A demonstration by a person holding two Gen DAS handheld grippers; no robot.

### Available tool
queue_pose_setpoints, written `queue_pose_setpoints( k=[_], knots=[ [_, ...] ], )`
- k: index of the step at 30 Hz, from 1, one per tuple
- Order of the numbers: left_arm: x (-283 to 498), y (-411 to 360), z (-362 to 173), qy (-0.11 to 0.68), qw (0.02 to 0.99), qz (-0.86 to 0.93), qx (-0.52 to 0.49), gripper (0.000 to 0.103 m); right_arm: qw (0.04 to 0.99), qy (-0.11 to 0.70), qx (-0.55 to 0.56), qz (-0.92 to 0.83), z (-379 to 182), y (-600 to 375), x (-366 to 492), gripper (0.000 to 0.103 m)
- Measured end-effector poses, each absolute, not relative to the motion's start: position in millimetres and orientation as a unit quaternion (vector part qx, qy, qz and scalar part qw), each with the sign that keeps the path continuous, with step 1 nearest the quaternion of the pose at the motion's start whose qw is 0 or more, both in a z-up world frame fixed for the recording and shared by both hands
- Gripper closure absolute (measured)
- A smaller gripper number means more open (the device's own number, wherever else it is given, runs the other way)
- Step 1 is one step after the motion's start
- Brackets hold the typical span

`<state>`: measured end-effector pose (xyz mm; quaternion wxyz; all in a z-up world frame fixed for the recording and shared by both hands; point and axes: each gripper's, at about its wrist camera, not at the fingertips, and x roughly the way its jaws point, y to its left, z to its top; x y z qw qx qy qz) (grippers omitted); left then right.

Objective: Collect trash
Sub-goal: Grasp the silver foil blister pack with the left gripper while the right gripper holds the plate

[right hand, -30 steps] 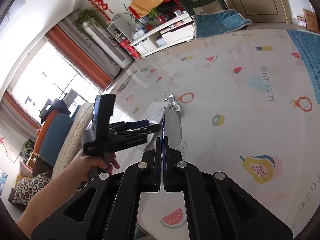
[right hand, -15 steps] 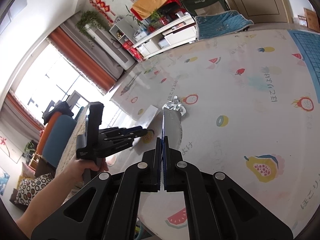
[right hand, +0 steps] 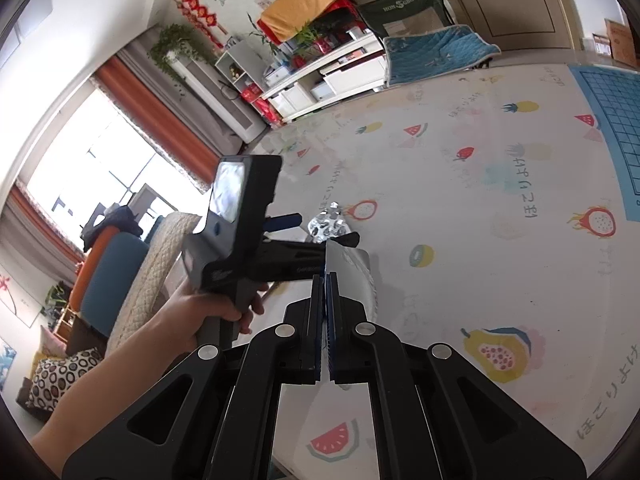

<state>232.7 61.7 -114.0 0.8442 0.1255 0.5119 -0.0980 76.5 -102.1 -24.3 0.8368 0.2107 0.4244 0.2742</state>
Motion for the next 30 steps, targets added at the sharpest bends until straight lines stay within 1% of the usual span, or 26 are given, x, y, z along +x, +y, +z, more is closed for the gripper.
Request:
queue_pose_setpoints(
  k=[3,6,7,8,9,11,13,15,18,19,23,24,26,29,30],
  knots=[
    [243.5,65.4,-114.8,0.507,0.846,-0.094,0.134,0.007,0.836,0.424,0.211,0.276,-25.9,-104.7,76.7,0.099],
    [251.2,71.4,-121.8,0.534,0.829,-0.121,0.110,0.006,0.835,0.423,0.212,0.279,-27.4,-105.9,77.4,0.099],
    [252.2,74.8,-121.6,0.529,0.833,-0.128,0.100,0.007,0.835,0.423,0.213,0.280,-27.6,-106.2,77.9,0.099],
    [253.2,75.0,-123.8,0.533,0.831,-0.126,0.096,0.005,0.835,0.422,0.214,0.281,-27.6,-106.3,78.0,0.099],
    [253.8,79.1,-125.2,0.536,0.831,-0.131,0.076,0.006,0.835,0.422,0.213,0.282,-27.0,-105.9,77.9,0.099],
    [250.0,80.9,-126.2,0.530,0.833,-0.139,0.077,0.007,0.835,0.421,0.213,0.283,-26.5,-104.9,76.5,0.099],
    [245.8,82.1,-124.7,0.525,0.835,-0.145,0.081,0.013,0.835,0.422,0.211,0.283,-26.6,-103.6,75.6,0.099],
    [242.6,84.3,-122.9,0.527,0.833,-0.147,0.083,0.017,0.835,0.423,0.212,0.283,-26.6,-103.2,76.2,0.099],
    [238.6,85.3,-119.4,0.523,0.835,-0.151,0.085,0.031,0.835,0.420,0.214,0.282,-25.9,-103.1,75.6,0.099],
    [236.4,85.2,-118.8,0.523,0.834,-0.151,0.088,0.033,0.835,0.420,0.216,0.282,-25.5,-102.9,75.0,0.099],
    [232.6,88.1,-108.4,0.509,0.842,-0.156,0.084,0.033,0.836,0.419,0.217,0.280,-24.1,-103.1,73.9,0.099],
    [231.5,88.9,-104.8,0.505,0.844,-0.160,0.080,0.036,0.837,0.419,0.216,0.279,-23.4,-102.9,73.8,0.099],
    [229.6,89.6,-98.4,0.500,0.847,-0.165,0.074,0.037,0.836,0.418,0.219,0.281,-22.4,-102.0,74.2,0.099],
    [225.4,86.4,-95.6,0.497,0.846,-0.173,0.083,0.047,0.834,0.420,0.219,0.283,-23.1,-98.0,74.8,0.100],
    [223.6,85.6,-94.5,0.495,0.847,-0.177,0.083,0.052,0.834,0.420,0.219,0.283,-23.4,-96.5,74.4,0.100]
  ],
)
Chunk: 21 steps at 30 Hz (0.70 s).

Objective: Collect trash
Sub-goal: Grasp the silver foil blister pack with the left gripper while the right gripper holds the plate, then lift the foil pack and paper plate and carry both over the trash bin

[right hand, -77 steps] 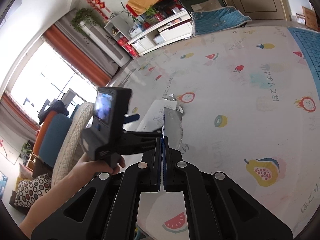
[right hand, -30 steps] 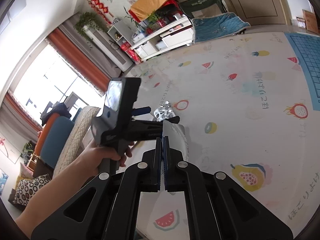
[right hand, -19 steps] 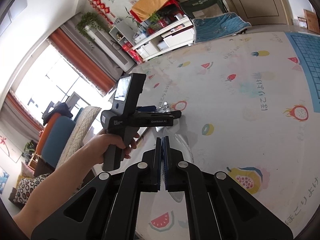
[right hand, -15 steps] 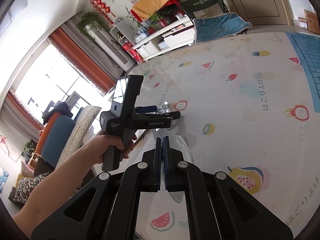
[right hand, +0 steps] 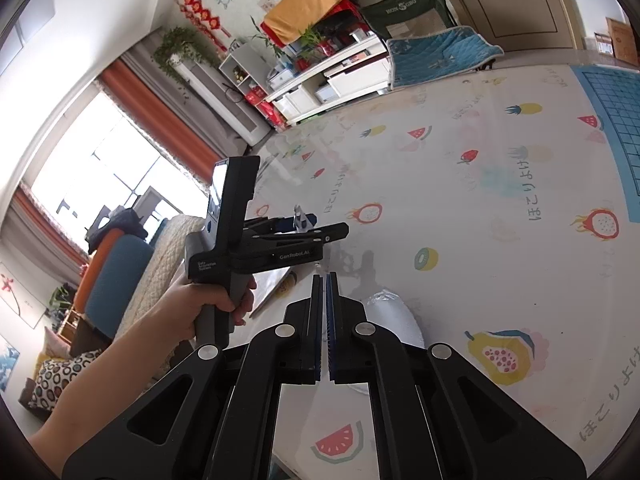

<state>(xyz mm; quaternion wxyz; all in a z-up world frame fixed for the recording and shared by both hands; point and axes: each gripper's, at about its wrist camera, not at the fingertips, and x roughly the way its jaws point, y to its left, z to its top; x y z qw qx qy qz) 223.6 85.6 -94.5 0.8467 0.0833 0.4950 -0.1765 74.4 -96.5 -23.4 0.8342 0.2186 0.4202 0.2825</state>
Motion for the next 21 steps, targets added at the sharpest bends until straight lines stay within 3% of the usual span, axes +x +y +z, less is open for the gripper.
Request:
queue_pose_setpoints(
  k=[3,14,15,16,18,21],
  knots=[
    [218.2,85.5,-90.4,0.487,0.850,-0.184,0.079,0.057,0.832,0.421,0.223,0.284,-22.3,-96.5,73.8,0.099],
    [170.7,106.9,-51.7,0.459,0.858,-0.224,0.055,0.057,0.830,0.469,0.181,0.240,-36.1,-90.5,80.1,0.096],
    [164.6,109.3,-49.1,0.459,0.857,-0.229,0.057,0.057,0.828,0.476,0.178,0.237,-41.1,-89.8,83.6,0.087],
    [158.0,112.0,-47.2,0.459,0.856,-0.232,0.058,0.057,0.819,0.492,0.178,0.235,-49.5,-89.2,89.4,0.064],
    [145.6,116.3,-47.4,0.463,0.851,-0.242,0.060,0.057,0.813,0.510,0.171,0.224,-62.5,-86.3,95.9,0.038],
    [131.4,117.8,-52.0,0.469,0.843,-0.253,0.070,0.057,0.816,0.515,0.145,0.218,-74.8,-79.1,99.5,0.038]
  ],
)
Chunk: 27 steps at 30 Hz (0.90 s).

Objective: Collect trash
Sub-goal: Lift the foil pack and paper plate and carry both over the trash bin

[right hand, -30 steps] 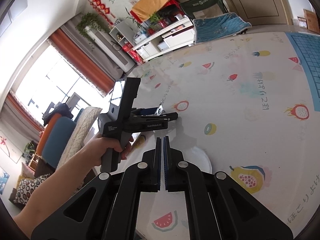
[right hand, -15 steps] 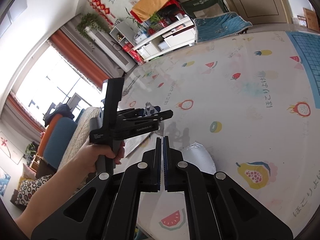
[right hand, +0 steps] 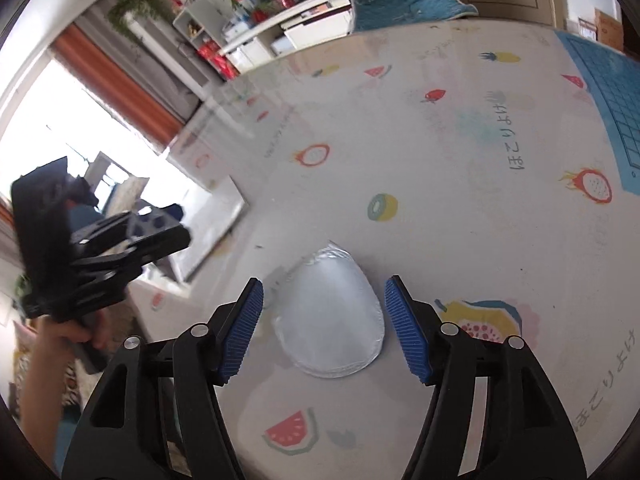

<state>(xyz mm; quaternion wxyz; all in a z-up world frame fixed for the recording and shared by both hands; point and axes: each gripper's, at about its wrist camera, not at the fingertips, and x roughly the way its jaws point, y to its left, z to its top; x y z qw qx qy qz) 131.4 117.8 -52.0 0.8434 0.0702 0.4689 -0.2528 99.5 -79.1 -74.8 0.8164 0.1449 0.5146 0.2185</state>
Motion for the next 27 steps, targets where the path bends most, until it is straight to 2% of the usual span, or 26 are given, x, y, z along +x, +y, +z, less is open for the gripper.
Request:
queue_pose_setpoints(
  k=[4,8,9,10,11,15,27],
  knots=[
    [122.1,117.5,-60.5,0.472,0.838,-0.263,0.072,0.057,0.814,0.522,0.147,0.209,-91.8,-79.6,106.5,0.039],
    [119.1,114.1,-70.5,0.478,0.833,-0.270,0.072,0.057,0.810,0.531,0.139,0.206,-106.5,-74.9,108.9,0.054],
    [118.4,113.0,-71.4,0.478,0.832,-0.271,0.073,0.057,0.811,0.529,0.138,0.207,-106.4,-74.7,108.7,0.066],
    [118.0,111.9,-72.6,0.478,0.832,-0.271,0.074,0.057,0.802,0.538,0.145,0.214,-109.5,-74.2,109.4,0.093],
    [115.6,111.7,-72.7,0.477,0.833,-0.270,0.073,0.057,0.797,0.544,0.151,0.216,-112.1,-74.2,108.8,0.102],
    [107.5,112.2,-69.7,0.474,0.835,-0.271,0.069,0.057,0.804,0.530,0.153,0.222,-103.0,-74.2,92.4,0.102],
    [32.7,140.5,-30.8,0.446,0.859,-0.248,0.035,0.057,0.831,0.474,0.143,0.254,4.1,-63.2,10.9,0.102]
  ],
)
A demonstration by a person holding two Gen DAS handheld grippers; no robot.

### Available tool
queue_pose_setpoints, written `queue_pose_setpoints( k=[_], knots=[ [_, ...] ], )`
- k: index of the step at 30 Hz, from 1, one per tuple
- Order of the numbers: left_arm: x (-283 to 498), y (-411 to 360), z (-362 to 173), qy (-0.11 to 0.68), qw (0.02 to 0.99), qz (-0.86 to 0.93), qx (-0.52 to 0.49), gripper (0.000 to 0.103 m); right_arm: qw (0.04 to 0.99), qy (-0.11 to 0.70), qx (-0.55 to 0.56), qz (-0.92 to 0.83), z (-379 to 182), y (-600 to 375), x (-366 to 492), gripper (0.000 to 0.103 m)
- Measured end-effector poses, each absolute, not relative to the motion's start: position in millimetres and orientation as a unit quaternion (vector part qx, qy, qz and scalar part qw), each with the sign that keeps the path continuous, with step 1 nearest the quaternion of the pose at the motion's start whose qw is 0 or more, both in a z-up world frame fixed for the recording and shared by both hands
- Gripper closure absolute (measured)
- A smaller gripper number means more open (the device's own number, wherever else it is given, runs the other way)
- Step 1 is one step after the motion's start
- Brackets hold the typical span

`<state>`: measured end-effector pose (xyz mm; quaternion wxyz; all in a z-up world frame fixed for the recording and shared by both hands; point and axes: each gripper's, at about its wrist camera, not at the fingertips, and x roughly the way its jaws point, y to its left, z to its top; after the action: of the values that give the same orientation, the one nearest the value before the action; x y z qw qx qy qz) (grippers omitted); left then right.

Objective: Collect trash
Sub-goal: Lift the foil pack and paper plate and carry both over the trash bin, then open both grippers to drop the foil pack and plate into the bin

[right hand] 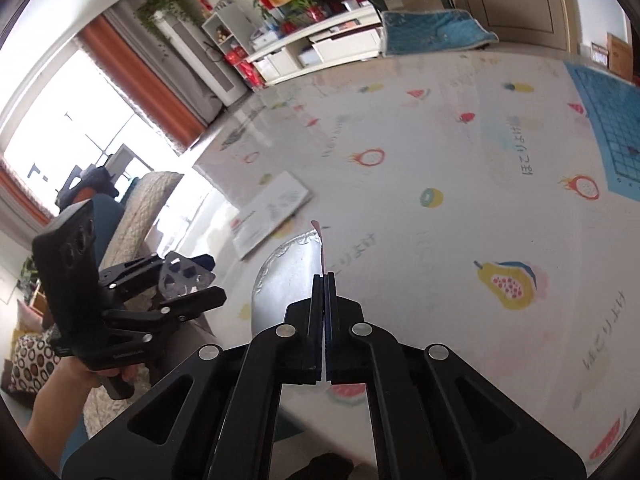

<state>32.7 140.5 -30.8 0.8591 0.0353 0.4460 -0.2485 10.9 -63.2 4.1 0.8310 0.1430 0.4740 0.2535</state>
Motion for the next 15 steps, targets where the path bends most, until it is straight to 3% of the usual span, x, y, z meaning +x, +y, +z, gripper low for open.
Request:
queue_pose_setpoints(
  k=[8,15],
  knots=[
    [-59.7,181.2,-10.9,0.413,0.891,-0.187,0.041,0.056,0.826,0.474,0.113,0.285,37.7,-13.4,-59.9,0.102],
    [-136.9,229.7,-27.9,0.407,0.903,-0.106,0.092,0.056,0.796,0.496,0.088,0.335,19.4,63.2,-103.8,0.102]
  ],
)
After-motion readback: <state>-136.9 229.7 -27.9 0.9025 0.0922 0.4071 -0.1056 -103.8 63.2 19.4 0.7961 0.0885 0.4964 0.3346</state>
